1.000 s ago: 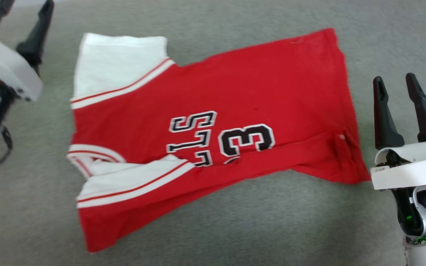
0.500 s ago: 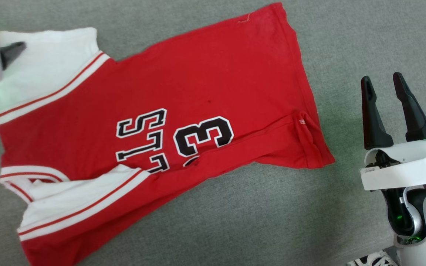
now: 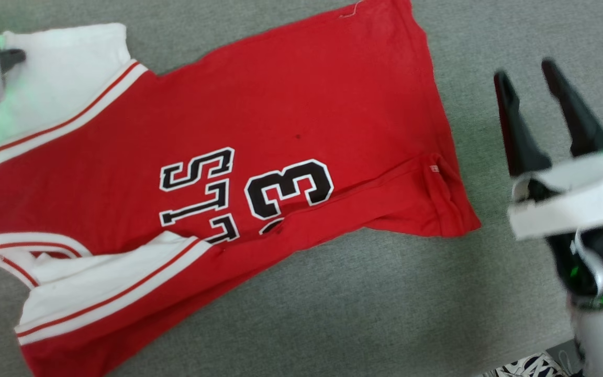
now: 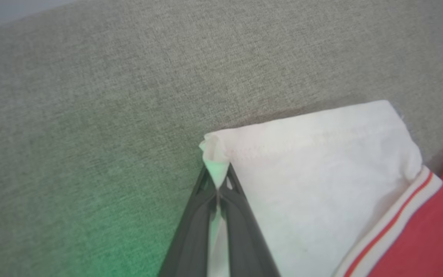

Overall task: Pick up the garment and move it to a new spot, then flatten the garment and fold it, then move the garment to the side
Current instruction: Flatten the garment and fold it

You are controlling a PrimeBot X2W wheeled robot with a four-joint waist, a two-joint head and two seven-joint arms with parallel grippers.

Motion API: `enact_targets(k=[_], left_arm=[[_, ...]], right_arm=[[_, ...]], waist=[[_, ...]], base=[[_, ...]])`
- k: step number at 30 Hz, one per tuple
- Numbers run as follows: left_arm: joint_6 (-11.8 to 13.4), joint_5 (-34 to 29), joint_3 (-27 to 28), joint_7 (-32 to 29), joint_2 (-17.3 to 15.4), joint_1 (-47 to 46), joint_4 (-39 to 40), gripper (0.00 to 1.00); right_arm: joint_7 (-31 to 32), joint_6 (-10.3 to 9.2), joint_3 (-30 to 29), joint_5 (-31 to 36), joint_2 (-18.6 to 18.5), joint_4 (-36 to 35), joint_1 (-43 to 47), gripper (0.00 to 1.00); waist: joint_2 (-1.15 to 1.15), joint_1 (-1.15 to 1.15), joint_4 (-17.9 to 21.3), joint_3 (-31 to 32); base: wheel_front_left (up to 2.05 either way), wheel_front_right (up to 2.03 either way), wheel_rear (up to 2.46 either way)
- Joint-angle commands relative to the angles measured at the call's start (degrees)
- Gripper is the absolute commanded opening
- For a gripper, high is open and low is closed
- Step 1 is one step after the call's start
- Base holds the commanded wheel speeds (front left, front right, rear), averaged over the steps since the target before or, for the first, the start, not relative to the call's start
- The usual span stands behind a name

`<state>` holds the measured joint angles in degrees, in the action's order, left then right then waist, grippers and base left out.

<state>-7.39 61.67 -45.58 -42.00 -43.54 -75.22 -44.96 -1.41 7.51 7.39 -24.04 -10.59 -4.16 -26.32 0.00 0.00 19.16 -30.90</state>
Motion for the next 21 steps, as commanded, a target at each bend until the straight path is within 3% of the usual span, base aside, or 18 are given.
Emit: enact_targets(k=[1,5,10,17,21], left_arm=[[-0.13,0.58,-1.02,-0.15,0.96,1.12,-0.36,0.0],[-0.13,1.89,-1.36,0.27,2.17,0.13,0.11,0.0],[-0.13,2.22,-2.51,1.37,3.34,-2.84,1.1,0.0],[-0.03,3.1,-4.86,2.63,4.39,-5.11,2.09,0.0],[0.0,4.1,-6.21,3.3,5.22,-5.98,3.03,0.0]], right_arm=[[1.68,-0.05,0.33,-0.22,-0.59,0.31,-2.24,1.0],[9.4,-0.05,2.13,-1.85,-3.16,4.1,-12.22,1.0],[18.64,-0.05,4.12,-3.0,-5.44,15.01,-26.37,1.0],[39.25,-0.05,7.34,-7.44,-4.76,34.31,-40.2,1.0],[45.21,-0.05,7.27,-7.6,-4.37,41.81,-45.17,1.0]], waist=[[0.0,0.0,-0.52,-0.27],[0.0,0.0,-2.13,-0.97],[0.0,0.0,-4.72,-3.08],[0.0,0.0,-7.67,-5.23],[0.0,0.0,-9.02,-6.57]], base=[[0.0,0.0,0.0],[0.0,0.0,0.0],[0.0,0.0,0.0],[0.0,0.0,0.0],[0.0,0.0,0.0]])
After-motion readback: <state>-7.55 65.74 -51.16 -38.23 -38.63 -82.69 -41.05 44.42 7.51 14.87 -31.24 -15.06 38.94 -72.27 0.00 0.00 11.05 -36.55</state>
